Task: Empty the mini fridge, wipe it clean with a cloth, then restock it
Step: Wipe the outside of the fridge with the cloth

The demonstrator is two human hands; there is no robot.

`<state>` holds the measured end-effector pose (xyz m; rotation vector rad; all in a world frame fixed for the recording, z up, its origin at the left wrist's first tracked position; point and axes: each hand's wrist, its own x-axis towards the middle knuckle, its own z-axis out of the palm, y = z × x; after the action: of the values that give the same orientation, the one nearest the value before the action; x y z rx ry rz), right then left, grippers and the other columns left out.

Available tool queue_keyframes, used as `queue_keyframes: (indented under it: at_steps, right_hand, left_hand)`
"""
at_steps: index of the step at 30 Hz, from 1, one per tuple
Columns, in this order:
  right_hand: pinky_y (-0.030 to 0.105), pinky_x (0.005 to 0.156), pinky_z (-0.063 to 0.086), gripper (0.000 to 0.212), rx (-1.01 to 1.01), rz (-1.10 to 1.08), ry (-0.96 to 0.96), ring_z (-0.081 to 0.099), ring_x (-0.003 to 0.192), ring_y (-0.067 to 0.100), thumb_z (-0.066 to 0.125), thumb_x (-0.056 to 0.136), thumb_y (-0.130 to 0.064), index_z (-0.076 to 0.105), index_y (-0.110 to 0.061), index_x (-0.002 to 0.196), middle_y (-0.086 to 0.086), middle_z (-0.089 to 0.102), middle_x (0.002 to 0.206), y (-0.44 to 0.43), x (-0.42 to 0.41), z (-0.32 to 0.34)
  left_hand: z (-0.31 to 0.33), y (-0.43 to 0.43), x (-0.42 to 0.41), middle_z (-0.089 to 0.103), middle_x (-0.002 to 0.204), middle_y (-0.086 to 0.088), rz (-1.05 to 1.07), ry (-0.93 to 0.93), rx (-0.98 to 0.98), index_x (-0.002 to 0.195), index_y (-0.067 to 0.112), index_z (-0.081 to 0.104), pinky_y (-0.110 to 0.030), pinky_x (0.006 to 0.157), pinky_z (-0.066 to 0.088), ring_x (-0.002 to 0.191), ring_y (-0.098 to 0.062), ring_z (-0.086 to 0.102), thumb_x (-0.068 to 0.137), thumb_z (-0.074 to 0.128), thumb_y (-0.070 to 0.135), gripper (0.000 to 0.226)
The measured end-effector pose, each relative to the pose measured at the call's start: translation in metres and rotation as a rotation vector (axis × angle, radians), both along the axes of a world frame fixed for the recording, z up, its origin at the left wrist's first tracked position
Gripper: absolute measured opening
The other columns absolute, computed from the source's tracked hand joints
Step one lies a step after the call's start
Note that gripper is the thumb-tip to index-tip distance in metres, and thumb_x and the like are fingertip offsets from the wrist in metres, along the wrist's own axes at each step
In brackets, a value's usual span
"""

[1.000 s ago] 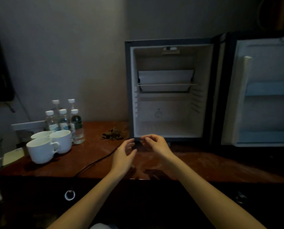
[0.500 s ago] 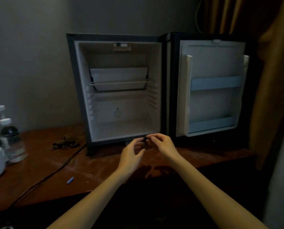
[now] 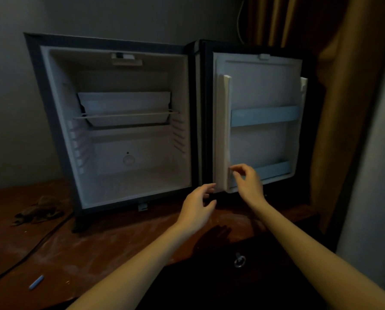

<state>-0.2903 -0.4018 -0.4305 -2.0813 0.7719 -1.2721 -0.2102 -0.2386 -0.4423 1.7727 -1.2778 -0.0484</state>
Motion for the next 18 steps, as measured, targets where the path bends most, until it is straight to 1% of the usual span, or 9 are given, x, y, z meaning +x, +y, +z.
queue_keyframes:
  at_steps: [3, 4, 5, 6, 8, 9, 11, 14, 18]
  right_hand:
    - [0.041, 0.09, 0.05, 0.021, -0.053, -0.084, 0.073, 0.059, 0.106, 0.025, 0.05, 0.096, -0.011, 0.065, -0.016, 0.11, 0.008, 0.064, 0.115, -0.024, -0.002, 0.007]
    - [0.041, 0.094, 0.048, 0.024, -0.065, -0.087, 0.125, 0.058, 0.109, 0.027, 0.05, 0.096, -0.011, 0.065, -0.018, 0.113, 0.007, 0.065, 0.117, -0.031, -0.002, 0.008]
    - [0.04, 0.103, 0.041, 0.028, -0.095, -0.095, 0.207, 0.056, 0.114, 0.027, 0.049, 0.095, -0.011, 0.065, -0.02, 0.116, 0.005, 0.065, 0.121, -0.037, -0.003, 0.008]
    - [0.039, 0.11, 0.03, 0.03, -0.136, -0.113, 0.309, 0.053, 0.12, 0.027, 0.049, 0.094, -0.013, 0.065, -0.022, 0.118, 0.003, 0.064, 0.125, -0.041, -0.004, 0.008]
    - [0.039, 0.116, 0.011, 0.032, -0.208, -0.147, 0.474, 0.048, 0.126, 0.023, 0.046, 0.095, -0.017, 0.064, -0.025, 0.121, 0.001, 0.059, 0.131, -0.045, -0.008, 0.006]
    - [0.04, 0.117, 0.008, 0.032, -0.234, -0.149, 0.51, 0.047, 0.127, 0.021, 0.046, 0.096, -0.018, 0.062, -0.025, 0.123, 0.001, 0.058, 0.133, -0.045, -0.01, 0.004]
    - [0.039, 0.116, 0.008, 0.033, -0.279, -0.14, 0.525, 0.044, 0.129, 0.021, 0.046, 0.096, -0.018, 0.058, -0.022, 0.127, 0.002, 0.055, 0.134, -0.041, -0.013, 0.001]
    - [0.04, 0.116, 0.013, 0.034, -0.291, -0.155, 0.515, 0.039, 0.132, 0.022, 0.047, 0.097, -0.02, 0.053, -0.018, 0.13, 0.005, 0.052, 0.137, -0.032, -0.015, -0.003]
    - [0.04, 0.113, 0.021, 0.034, -0.352, -0.187, 0.472, 0.039, 0.131, 0.025, 0.051, 0.095, -0.02, 0.055, -0.02, 0.129, 0.003, 0.053, 0.136, -0.018, -0.02, -0.009]
  left_hand:
    - [0.008, -0.01, -0.003, 0.053, 0.132, 0.006, -0.022, -0.054, 0.037, 0.14, 0.022, 0.046, -0.025, 0.099, 0.043, 0.12, -0.01, 0.05, 0.095, 0.059, 0.016, 0.048]
    - [0.011, -0.013, -0.004, 0.052, 0.134, 0.006, -0.028, -0.062, 0.043, 0.141, 0.022, 0.045, -0.026, 0.1, 0.044, 0.121, -0.01, 0.05, 0.095, 0.058, 0.017, 0.048]
    - [0.014, -0.015, -0.005, 0.052, 0.134, 0.005, -0.031, -0.066, 0.044, 0.142, 0.021, 0.045, -0.026, 0.101, 0.044, 0.121, -0.009, 0.049, 0.095, 0.058, 0.017, 0.048]
    - [0.016, -0.017, -0.007, 0.052, 0.134, 0.005, -0.034, -0.075, 0.041, 0.142, 0.021, 0.045, -0.025, 0.1, 0.043, 0.121, -0.009, 0.05, 0.095, 0.058, 0.018, 0.048]
    - [0.017, -0.018, -0.012, 0.052, 0.134, 0.004, -0.04, -0.097, 0.04, 0.142, 0.021, 0.044, -0.024, 0.099, 0.042, 0.121, -0.008, 0.05, 0.096, 0.058, 0.018, 0.048]
    - [0.017, -0.018, -0.014, 0.051, 0.135, 0.005, -0.046, -0.1, 0.044, 0.142, 0.022, 0.044, -0.024, 0.099, 0.042, 0.122, -0.008, 0.049, 0.096, 0.058, 0.018, 0.048]
    - [0.014, -0.017, -0.018, 0.05, 0.136, 0.005, -0.058, -0.097, 0.056, 0.142, 0.023, 0.044, -0.025, 0.101, 0.042, 0.124, -0.008, 0.047, 0.096, 0.057, 0.018, 0.048]
    - [0.011, -0.011, -0.02, 0.049, 0.137, 0.005, -0.057, -0.097, 0.068, 0.142, 0.024, 0.044, -0.026, 0.102, 0.042, 0.126, -0.009, 0.046, 0.096, 0.057, 0.018, 0.048]
    - [0.013, -0.002, -0.021, 0.049, 0.137, 0.006, -0.047, -0.108, 0.073, 0.142, 0.023, 0.043, -0.024, 0.102, 0.042, 0.125, -0.008, 0.047, 0.096, 0.057, 0.018, 0.049]
